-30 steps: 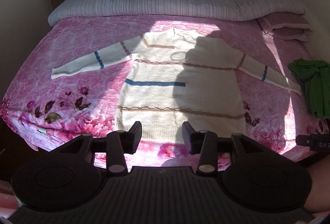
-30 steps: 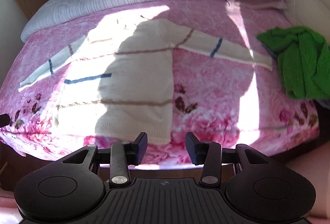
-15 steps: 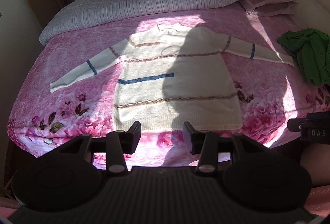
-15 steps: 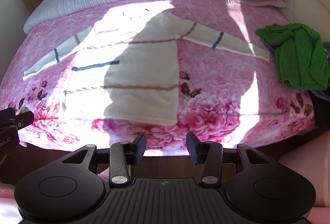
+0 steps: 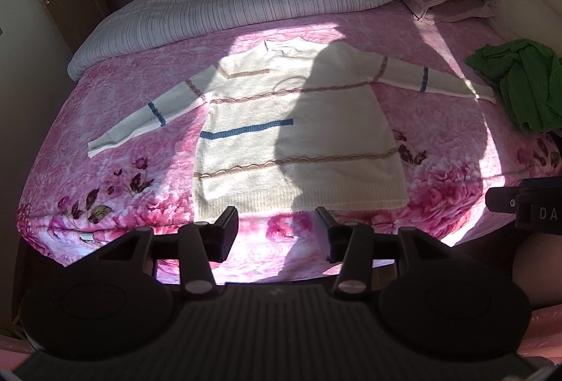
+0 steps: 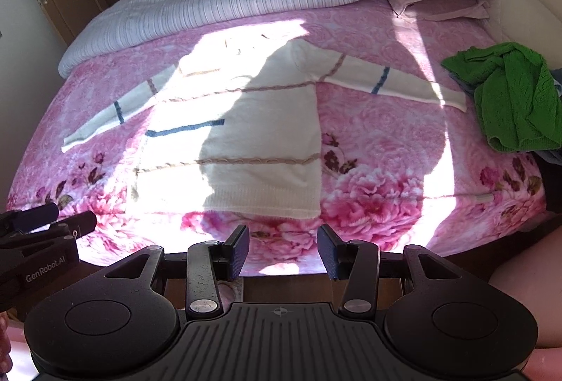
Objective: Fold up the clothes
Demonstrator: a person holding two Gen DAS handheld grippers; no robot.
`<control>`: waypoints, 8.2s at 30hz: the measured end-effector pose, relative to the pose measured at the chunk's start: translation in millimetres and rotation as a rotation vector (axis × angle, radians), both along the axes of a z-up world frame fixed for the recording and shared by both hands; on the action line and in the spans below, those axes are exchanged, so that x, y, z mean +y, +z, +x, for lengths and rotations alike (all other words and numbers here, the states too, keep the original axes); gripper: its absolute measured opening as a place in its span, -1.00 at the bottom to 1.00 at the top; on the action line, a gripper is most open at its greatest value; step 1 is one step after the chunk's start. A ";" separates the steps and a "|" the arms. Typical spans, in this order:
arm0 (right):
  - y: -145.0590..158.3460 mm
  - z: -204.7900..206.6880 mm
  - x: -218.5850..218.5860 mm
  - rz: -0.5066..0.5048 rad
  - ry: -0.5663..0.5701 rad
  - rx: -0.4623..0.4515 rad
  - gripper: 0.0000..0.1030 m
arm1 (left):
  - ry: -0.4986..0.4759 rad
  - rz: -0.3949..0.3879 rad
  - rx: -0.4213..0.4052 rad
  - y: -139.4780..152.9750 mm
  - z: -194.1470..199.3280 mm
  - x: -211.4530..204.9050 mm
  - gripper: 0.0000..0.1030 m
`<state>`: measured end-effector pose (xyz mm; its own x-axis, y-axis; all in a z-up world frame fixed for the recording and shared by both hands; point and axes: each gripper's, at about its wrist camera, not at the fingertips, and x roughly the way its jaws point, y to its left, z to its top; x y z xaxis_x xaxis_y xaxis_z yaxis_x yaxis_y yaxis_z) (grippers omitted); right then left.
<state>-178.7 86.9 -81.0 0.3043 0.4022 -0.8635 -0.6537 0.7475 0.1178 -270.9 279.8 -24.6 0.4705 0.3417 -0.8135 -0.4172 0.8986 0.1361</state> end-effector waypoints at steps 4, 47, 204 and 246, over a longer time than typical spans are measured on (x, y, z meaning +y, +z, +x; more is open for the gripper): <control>-4.9 -6.6 2.5 -0.061 0.020 -0.006 -0.09 | 0.000 -0.003 0.007 -2.8 -3.3 0.1 -0.16; -13.6 -10.1 43.0 -0.044 0.136 -0.003 -0.09 | 0.124 0.001 0.009 -2.8 -14.7 36.3 -0.16; -321.4 412.0 282.2 0.171 -0.283 0.109 -0.60 | -0.010 -0.201 0.010 -298.0 350.2 413.9 -0.66; -230.1 338.5 267.7 0.184 0.363 -0.075 -0.46 | 0.381 -0.544 -0.086 -259.4 269.4 358.9 -0.66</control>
<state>159.8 354.7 -311.1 0.1742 0.6405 -0.7479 -0.8828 0.4381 0.1696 -1.5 638.8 -284.0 0.4693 0.0486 -0.8817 -0.7079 0.6176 -0.3428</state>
